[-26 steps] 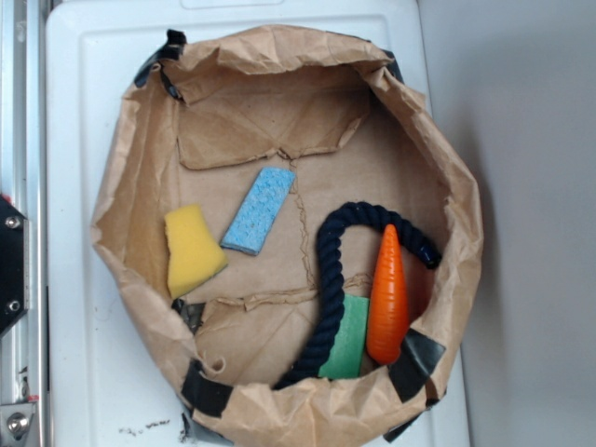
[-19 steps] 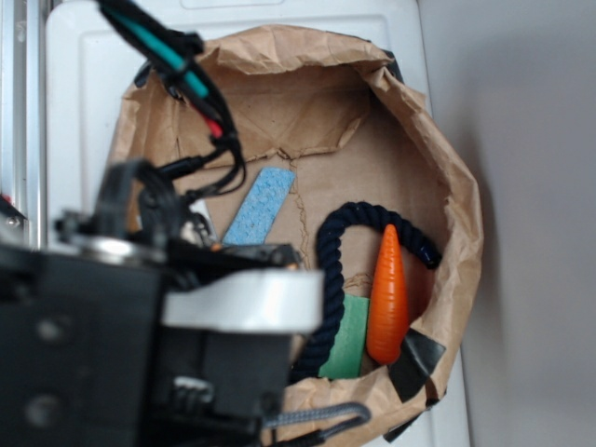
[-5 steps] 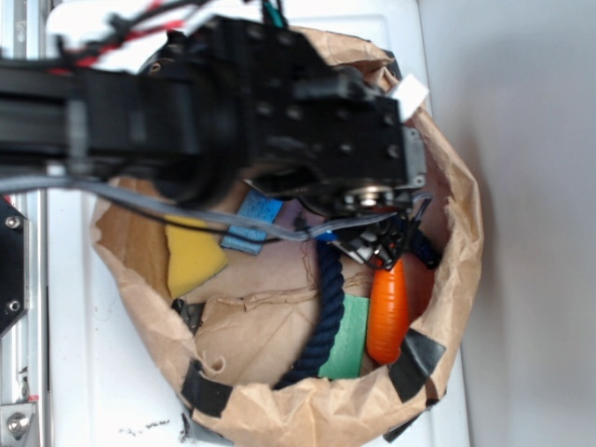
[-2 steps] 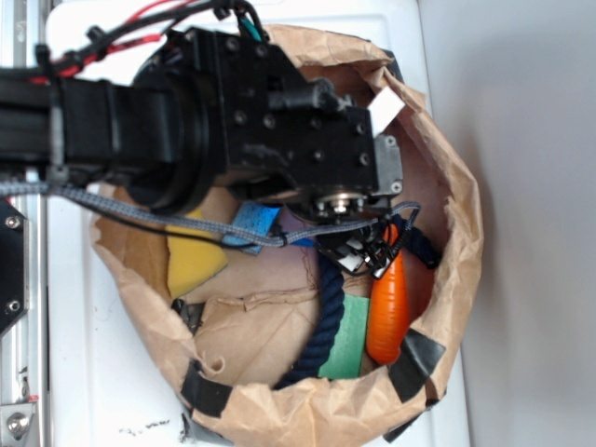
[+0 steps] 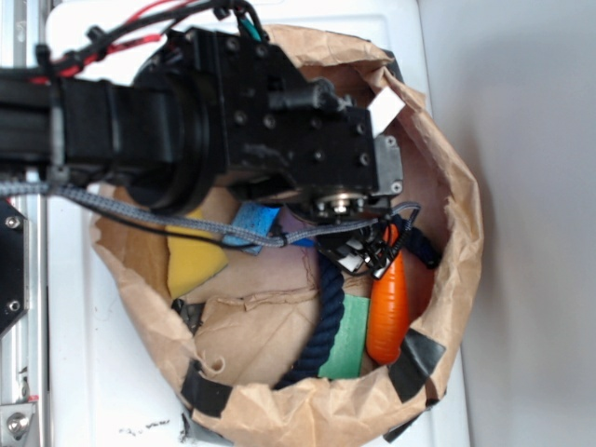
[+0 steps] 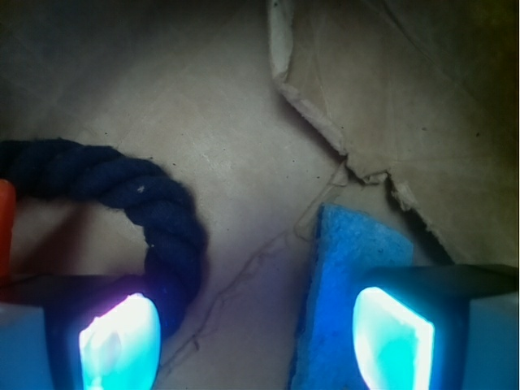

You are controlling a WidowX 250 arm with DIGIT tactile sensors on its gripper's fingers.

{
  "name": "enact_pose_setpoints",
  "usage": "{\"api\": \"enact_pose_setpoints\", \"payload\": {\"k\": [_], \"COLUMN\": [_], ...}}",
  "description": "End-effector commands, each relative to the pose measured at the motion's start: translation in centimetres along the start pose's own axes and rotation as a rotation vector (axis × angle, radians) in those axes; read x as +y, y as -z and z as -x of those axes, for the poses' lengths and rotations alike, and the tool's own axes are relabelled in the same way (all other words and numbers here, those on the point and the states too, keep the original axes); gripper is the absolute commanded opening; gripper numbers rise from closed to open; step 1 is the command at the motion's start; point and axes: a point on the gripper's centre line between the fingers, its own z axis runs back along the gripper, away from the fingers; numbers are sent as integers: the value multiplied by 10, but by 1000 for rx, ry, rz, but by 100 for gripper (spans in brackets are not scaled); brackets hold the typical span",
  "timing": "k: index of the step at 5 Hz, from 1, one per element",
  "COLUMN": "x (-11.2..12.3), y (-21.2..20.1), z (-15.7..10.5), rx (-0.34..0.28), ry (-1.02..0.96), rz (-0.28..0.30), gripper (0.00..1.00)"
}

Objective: Grab the blue sponge.

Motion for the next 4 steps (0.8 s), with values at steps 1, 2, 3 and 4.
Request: {"api": "enact_pose_setpoints", "payload": {"k": [1, 2, 3, 4], "x": [16, 20, 23, 28], "y": [-12, -14, -12, -7], "z": [-18, -29, -45, -53], "rx": [-25, -7, 8, 0], "ry": [31, 22, 1, 5], "rz": [123, 120, 119, 125], "gripper": [100, 100, 100, 100]}}
